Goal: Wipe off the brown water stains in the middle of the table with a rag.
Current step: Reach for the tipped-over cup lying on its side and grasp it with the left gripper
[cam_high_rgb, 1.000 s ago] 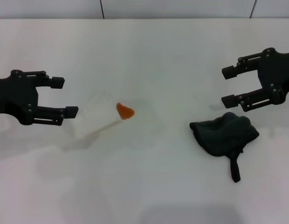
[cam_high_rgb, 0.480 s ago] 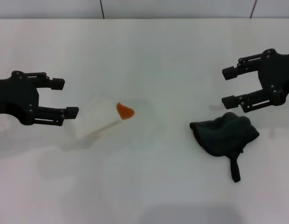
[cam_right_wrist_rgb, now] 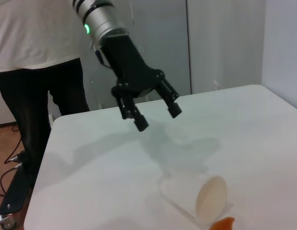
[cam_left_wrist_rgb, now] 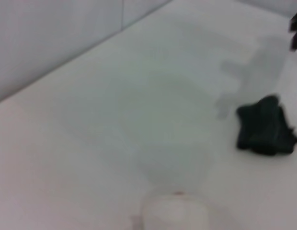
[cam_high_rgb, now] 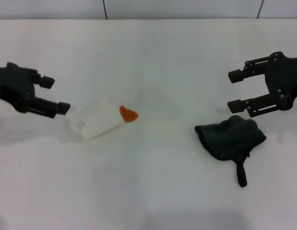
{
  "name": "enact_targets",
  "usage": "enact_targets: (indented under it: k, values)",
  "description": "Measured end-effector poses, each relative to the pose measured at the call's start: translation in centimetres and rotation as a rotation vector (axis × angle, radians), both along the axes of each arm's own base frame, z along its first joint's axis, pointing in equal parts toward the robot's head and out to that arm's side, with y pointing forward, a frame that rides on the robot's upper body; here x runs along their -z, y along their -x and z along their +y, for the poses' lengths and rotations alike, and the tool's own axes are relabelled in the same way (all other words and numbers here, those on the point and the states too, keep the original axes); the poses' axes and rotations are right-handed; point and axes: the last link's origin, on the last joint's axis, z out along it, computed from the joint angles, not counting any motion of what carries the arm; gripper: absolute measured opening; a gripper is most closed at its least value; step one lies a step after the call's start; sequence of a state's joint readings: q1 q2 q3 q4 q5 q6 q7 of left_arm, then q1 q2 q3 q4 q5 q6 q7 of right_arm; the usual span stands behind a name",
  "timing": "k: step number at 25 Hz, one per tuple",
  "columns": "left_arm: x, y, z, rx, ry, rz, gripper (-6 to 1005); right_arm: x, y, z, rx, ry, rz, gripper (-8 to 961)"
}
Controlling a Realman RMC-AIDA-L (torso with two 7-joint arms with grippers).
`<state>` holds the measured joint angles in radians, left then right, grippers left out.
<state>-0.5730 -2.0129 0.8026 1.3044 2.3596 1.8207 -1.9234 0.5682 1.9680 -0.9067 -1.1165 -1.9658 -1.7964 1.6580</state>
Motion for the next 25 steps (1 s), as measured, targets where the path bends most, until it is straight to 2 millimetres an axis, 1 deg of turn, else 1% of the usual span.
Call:
enact_targets:
  k: [4,6,8,12,17,25]
  values:
    - [0.4,-1.1,1.4,-0.024,0.033,0.096,862,0.4,0.1,-0.1,-0.008,0.006,0.002,727]
    - [1.2,-1.7,2.1,-0.029,0.062,0.126,861,0.6,0.2,-0.1,-0.013,0.008,0.003,726]
    - [2.4,-2.3,2.7,-0.038,0.109,0.159,861,0.8,0.4,-0.1,-0.023,0.012,0.004,726]
    - [4.2,-2.1,2.9,-0.075,0.158,0.184,860,1.2,1.2,0.1,-0.046,0.020,0.007,725]
    - [5.7,-2.2,3.4,-0.070,0.171,0.242,859,1.3,1.2,0.0,-0.049,0.020,0.007,724]
    - [6.4,-2.7,4.1,-0.019,0.147,0.284,855,1.4,1.2,0.1,-0.048,0.022,-0.004,722]
